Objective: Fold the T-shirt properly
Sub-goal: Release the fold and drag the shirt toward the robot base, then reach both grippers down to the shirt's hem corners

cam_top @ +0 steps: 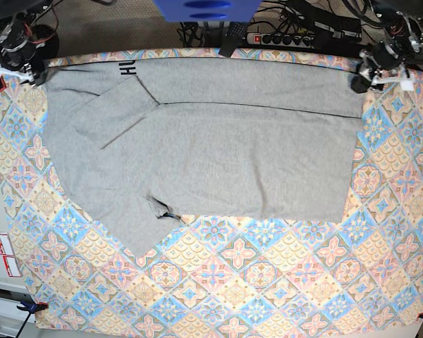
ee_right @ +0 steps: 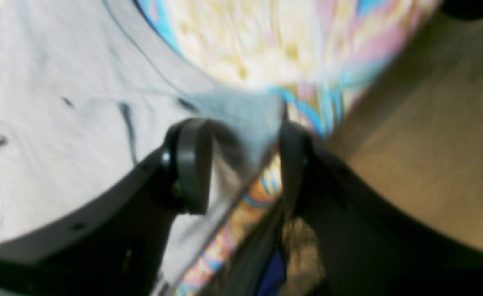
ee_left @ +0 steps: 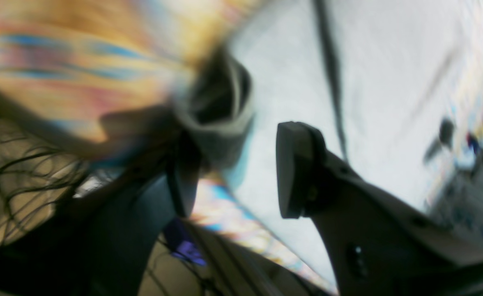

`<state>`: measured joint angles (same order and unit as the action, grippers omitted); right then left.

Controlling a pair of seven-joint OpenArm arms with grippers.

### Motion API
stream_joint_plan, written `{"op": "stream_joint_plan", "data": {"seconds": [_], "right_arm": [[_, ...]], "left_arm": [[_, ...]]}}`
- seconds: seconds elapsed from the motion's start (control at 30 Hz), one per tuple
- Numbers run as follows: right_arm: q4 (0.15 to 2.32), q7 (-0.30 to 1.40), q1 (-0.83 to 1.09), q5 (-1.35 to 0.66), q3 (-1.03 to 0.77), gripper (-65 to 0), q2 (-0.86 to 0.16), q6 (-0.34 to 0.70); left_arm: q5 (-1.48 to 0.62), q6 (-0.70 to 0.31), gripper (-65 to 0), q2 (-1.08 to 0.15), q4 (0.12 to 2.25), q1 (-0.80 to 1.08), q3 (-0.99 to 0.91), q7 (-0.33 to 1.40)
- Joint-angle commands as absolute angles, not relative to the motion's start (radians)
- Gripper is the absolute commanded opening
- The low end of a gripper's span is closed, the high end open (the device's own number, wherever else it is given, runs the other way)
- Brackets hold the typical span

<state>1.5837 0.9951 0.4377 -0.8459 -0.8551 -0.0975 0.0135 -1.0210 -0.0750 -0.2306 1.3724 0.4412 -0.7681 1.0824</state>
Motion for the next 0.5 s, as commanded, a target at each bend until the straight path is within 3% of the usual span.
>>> {"op": "stream_joint_plan", "data": {"seconds": [0.0, 0.27, 0.47], "right_arm": [[1.607, 0.989, 0.443, -0.857, -0.863, -38.4, -0.11, 0.019], [1.658, 0.992, 0.358, -0.855, -0.857, -38.4, -0.113, 0.019], [1.664, 0.993, 0.285, -0.855, -0.816, -38.3, -0.13, 0.019]], "left_arm": [[-0.974, -0.053, -32.9, -0.243, 1.374, 0.449, -0.792, 1.078], [-0.966, -0.053, -32.9, -0.275, 1.471, 0.325, -0.843, 1.159], [-0.963, -0.053, -32.9, -0.329, 1.501, 0.196, -0.771, 1.205]]}}
